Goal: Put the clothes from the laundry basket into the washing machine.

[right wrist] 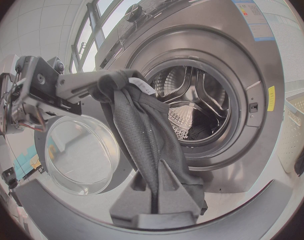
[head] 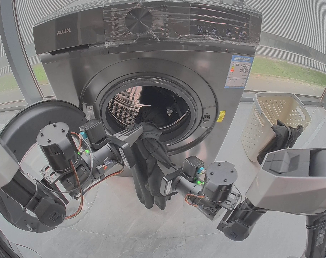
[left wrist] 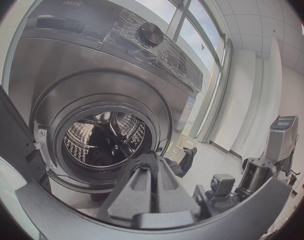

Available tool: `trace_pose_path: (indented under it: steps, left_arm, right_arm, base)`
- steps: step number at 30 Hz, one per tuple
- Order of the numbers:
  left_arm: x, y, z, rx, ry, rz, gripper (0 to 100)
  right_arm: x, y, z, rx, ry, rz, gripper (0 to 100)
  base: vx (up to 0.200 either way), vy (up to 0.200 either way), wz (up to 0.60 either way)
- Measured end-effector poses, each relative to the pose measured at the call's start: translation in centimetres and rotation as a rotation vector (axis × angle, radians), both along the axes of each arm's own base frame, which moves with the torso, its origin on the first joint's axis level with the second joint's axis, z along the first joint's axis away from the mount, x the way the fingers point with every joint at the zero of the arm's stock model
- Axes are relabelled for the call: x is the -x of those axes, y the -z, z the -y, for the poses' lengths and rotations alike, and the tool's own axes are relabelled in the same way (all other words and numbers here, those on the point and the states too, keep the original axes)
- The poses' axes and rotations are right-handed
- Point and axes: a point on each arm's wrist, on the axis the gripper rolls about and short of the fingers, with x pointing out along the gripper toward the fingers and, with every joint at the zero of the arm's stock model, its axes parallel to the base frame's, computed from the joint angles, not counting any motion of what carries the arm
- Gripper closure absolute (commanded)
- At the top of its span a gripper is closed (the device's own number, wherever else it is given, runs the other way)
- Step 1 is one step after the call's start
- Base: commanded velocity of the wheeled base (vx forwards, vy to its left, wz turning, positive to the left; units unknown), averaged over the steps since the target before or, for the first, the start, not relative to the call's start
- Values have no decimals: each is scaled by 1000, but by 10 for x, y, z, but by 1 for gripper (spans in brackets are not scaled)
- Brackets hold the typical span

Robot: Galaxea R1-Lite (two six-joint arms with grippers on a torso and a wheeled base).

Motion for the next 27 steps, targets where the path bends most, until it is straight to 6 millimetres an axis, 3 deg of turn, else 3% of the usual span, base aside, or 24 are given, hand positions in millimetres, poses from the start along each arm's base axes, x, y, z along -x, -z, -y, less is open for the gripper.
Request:
trace_pose_path:
  steps: [2,3,10,27]
  left_arm:
    - [0,0,0,0,-1,-1,100]
    - [0,0,-1,-1,-1,-2,0]
    - [3,0,-2,1,-4,-5,0]
    - [12,17,-20,-33,-58,-84,0]
  right_arm:
    - [7,-5,6,10,-3,-5,100]
    - [11,-7,9,16,-5,-9,100]
    - [28,-25,25,23,-10,-2,100]
    - [33,-55,38,-27,3,52,100]
  base:
    - [0,0,0]
    - [0,0,0]
    - [0,0,0]
    - [0,0,0]
